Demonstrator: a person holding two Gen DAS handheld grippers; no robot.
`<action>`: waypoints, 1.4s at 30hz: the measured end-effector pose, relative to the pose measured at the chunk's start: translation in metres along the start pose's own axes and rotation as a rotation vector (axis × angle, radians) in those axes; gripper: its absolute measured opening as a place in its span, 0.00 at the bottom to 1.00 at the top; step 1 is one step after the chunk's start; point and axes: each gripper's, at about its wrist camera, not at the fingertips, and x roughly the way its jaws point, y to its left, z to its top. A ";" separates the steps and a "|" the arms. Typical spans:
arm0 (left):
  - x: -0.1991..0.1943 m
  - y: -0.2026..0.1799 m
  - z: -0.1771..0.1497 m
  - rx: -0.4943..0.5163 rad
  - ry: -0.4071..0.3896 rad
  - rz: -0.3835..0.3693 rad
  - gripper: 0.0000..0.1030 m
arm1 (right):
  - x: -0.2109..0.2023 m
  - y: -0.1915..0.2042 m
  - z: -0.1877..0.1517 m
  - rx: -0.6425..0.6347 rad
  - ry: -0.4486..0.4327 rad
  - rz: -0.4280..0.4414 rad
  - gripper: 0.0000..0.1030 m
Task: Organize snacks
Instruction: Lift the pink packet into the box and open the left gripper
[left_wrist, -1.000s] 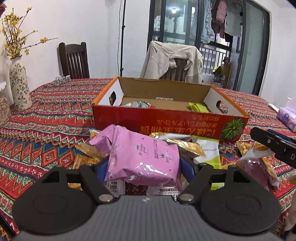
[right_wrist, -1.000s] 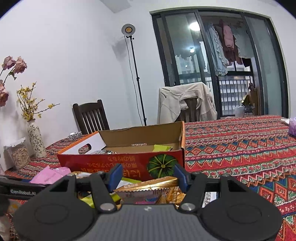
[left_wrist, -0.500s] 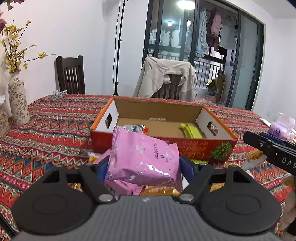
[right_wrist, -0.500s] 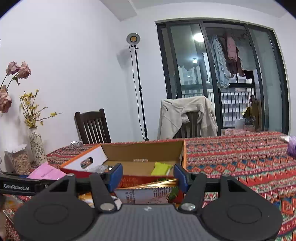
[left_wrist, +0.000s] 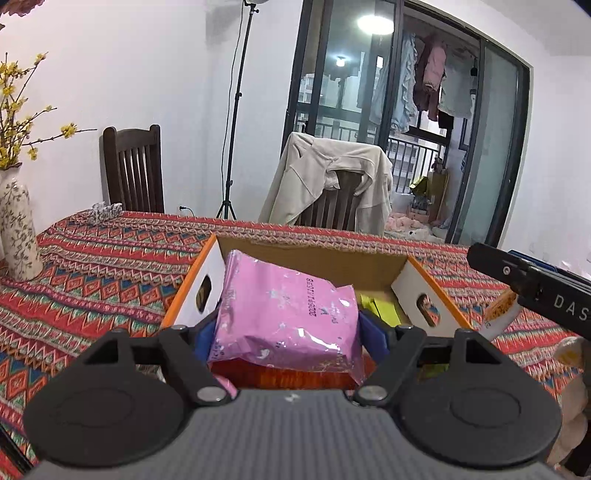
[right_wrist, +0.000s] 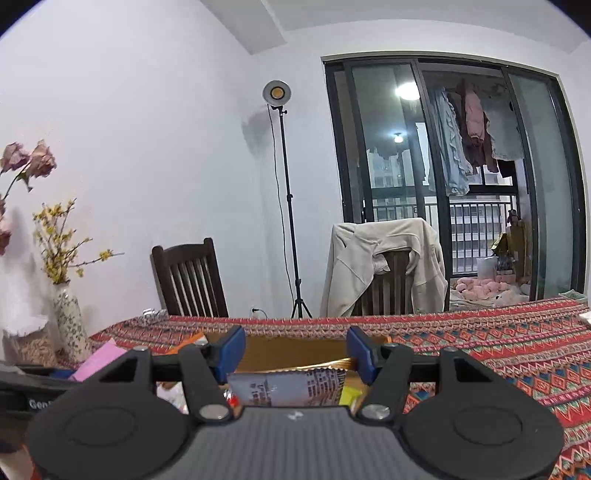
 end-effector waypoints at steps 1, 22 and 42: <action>0.006 0.001 0.004 -0.005 -0.002 0.001 0.75 | 0.007 0.000 0.003 0.004 -0.001 -0.002 0.58; 0.103 0.028 0.005 -0.038 0.043 0.067 0.75 | 0.112 -0.016 -0.032 0.061 0.171 -0.068 0.59; 0.087 0.034 0.006 -0.093 -0.042 0.089 1.00 | 0.099 -0.012 -0.030 0.060 0.168 -0.074 1.00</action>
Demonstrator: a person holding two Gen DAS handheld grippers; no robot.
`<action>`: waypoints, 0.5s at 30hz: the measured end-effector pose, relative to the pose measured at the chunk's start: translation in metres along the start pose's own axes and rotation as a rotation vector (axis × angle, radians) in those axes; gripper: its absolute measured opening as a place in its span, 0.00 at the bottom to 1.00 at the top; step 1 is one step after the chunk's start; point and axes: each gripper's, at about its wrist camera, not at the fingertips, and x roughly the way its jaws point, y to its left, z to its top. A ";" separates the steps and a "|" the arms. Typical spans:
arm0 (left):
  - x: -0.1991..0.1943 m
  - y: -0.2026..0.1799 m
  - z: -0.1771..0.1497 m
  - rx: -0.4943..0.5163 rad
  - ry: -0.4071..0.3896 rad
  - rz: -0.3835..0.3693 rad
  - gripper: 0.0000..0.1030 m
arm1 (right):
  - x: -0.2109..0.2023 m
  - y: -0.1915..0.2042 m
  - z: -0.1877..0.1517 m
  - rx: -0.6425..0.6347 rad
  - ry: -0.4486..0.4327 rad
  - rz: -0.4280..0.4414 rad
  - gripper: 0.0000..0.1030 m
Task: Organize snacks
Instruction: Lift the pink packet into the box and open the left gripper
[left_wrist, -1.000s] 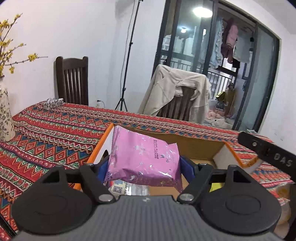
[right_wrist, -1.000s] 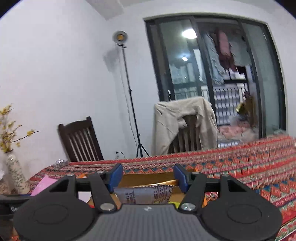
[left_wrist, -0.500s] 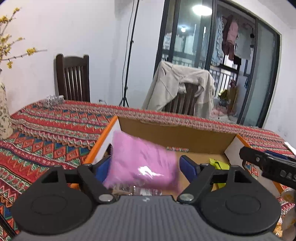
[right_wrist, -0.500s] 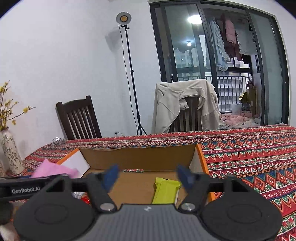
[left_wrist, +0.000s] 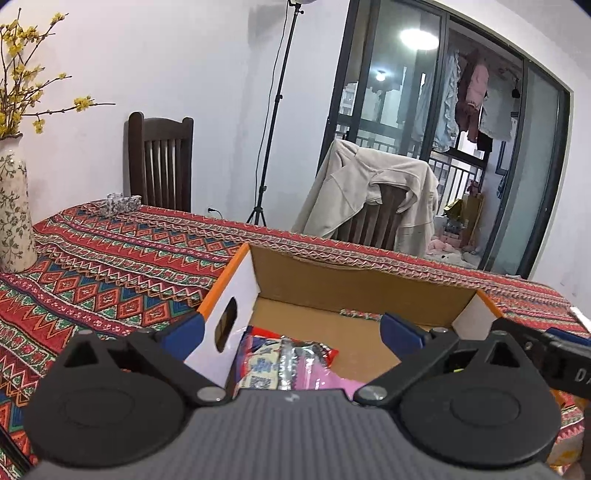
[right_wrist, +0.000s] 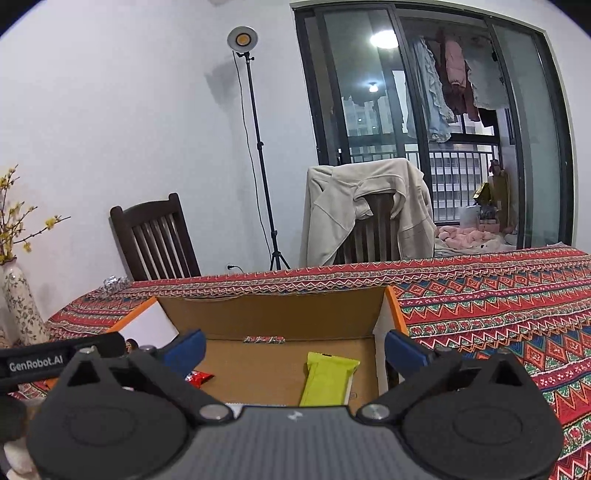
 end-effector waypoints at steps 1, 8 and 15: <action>-0.003 -0.001 0.002 -0.002 -0.007 0.002 1.00 | -0.001 0.001 0.002 -0.004 -0.002 -0.002 1.00; -0.034 -0.001 0.020 -0.020 -0.083 0.011 1.00 | -0.020 0.007 0.016 -0.020 -0.028 -0.002 1.00; -0.070 0.004 0.022 -0.020 -0.112 0.005 1.00 | -0.050 0.012 0.018 -0.027 -0.040 -0.004 1.00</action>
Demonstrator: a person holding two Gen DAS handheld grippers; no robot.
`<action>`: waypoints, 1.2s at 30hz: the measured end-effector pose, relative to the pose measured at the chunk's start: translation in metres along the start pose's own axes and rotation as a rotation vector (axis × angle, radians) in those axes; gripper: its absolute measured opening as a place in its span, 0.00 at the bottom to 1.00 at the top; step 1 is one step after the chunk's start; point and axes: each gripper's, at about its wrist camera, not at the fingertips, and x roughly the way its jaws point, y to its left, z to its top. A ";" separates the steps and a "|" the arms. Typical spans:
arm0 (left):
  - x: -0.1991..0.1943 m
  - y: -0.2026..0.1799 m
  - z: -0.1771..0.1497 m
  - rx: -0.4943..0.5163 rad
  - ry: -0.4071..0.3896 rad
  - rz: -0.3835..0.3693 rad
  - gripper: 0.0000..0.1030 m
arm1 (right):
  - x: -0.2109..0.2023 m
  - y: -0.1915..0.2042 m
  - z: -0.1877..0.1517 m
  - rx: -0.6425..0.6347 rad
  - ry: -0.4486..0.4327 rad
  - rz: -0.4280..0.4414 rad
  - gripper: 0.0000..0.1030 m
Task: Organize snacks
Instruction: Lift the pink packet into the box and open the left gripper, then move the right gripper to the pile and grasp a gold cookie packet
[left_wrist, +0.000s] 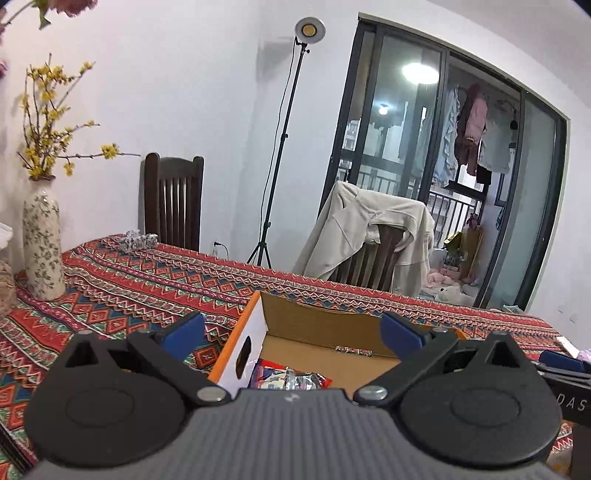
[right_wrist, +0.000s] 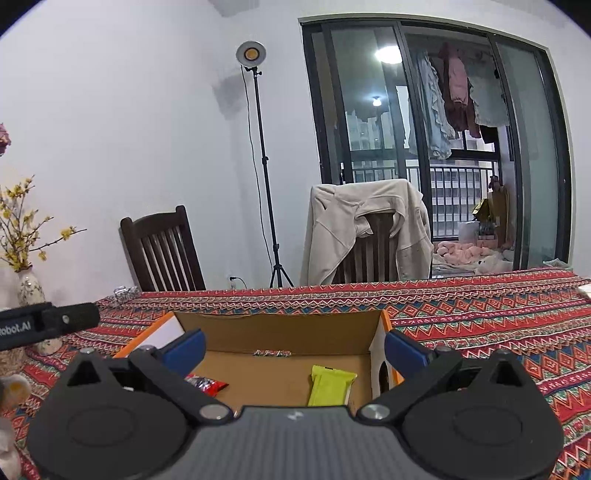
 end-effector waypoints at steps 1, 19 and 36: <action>-0.005 0.001 0.000 0.000 -0.003 -0.003 1.00 | -0.005 0.001 0.000 -0.003 -0.001 0.000 1.00; -0.079 0.035 -0.046 0.052 0.050 -0.030 1.00 | -0.099 -0.008 -0.047 -0.031 -0.001 0.024 1.00; -0.071 0.061 -0.111 0.051 0.157 -0.021 1.00 | -0.126 -0.020 -0.113 -0.054 0.158 -0.037 1.00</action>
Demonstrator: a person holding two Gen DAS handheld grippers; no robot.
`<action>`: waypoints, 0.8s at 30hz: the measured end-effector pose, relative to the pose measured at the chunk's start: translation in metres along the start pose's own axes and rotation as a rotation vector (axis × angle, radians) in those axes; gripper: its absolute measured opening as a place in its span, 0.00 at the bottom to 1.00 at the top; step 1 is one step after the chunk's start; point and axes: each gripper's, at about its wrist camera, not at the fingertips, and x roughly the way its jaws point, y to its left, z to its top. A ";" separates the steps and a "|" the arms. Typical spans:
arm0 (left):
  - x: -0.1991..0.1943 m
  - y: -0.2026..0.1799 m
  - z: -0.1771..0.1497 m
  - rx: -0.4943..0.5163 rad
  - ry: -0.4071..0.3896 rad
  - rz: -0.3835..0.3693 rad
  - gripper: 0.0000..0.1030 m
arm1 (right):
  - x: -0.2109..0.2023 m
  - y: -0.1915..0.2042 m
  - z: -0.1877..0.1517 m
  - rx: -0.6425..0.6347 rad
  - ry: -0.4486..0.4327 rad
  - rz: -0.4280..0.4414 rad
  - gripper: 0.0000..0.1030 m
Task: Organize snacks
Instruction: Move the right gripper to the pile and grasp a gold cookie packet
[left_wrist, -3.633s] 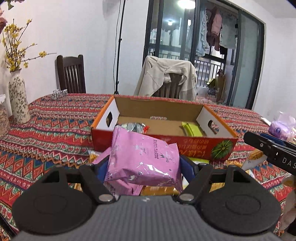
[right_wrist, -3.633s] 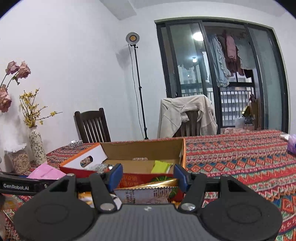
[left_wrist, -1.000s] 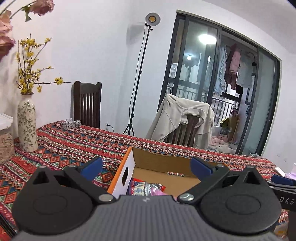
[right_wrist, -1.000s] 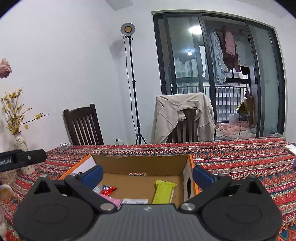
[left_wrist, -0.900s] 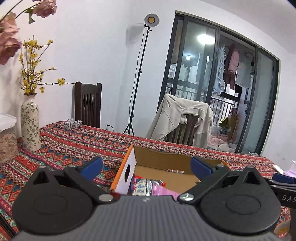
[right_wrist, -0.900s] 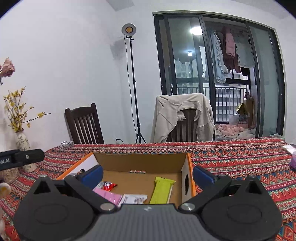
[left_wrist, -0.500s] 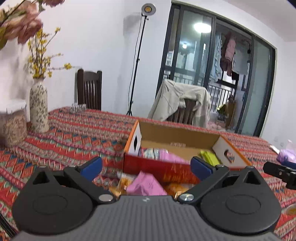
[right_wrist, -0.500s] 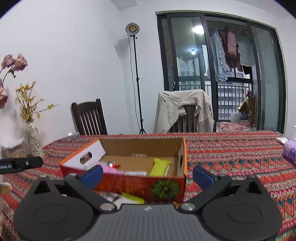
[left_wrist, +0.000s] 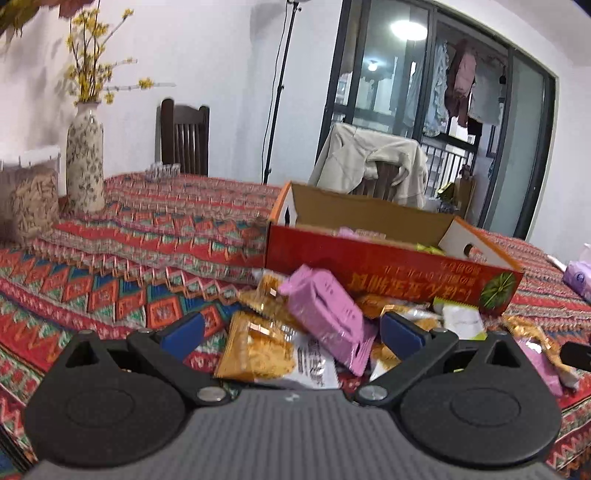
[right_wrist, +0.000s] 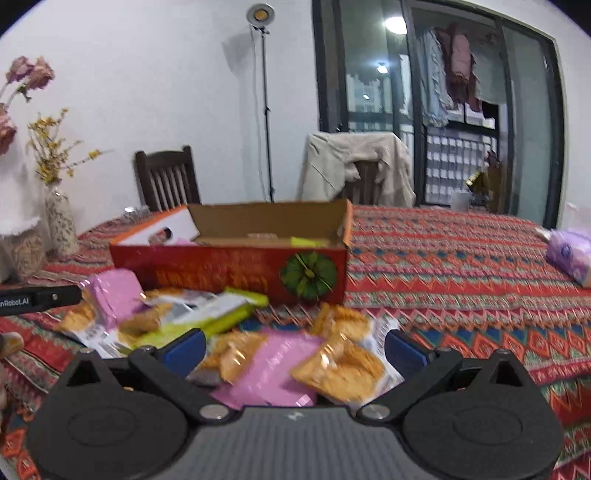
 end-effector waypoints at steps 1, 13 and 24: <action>0.000 0.000 -0.001 -0.002 0.000 -0.007 1.00 | 0.000 -0.003 -0.002 0.006 0.007 -0.012 1.00; -0.004 -0.002 -0.003 0.008 -0.032 -0.017 1.00 | 0.023 -0.033 -0.005 0.079 0.115 -0.048 0.87; -0.002 0.001 -0.003 -0.015 -0.018 -0.029 1.00 | 0.041 -0.058 -0.004 0.135 0.165 0.000 0.88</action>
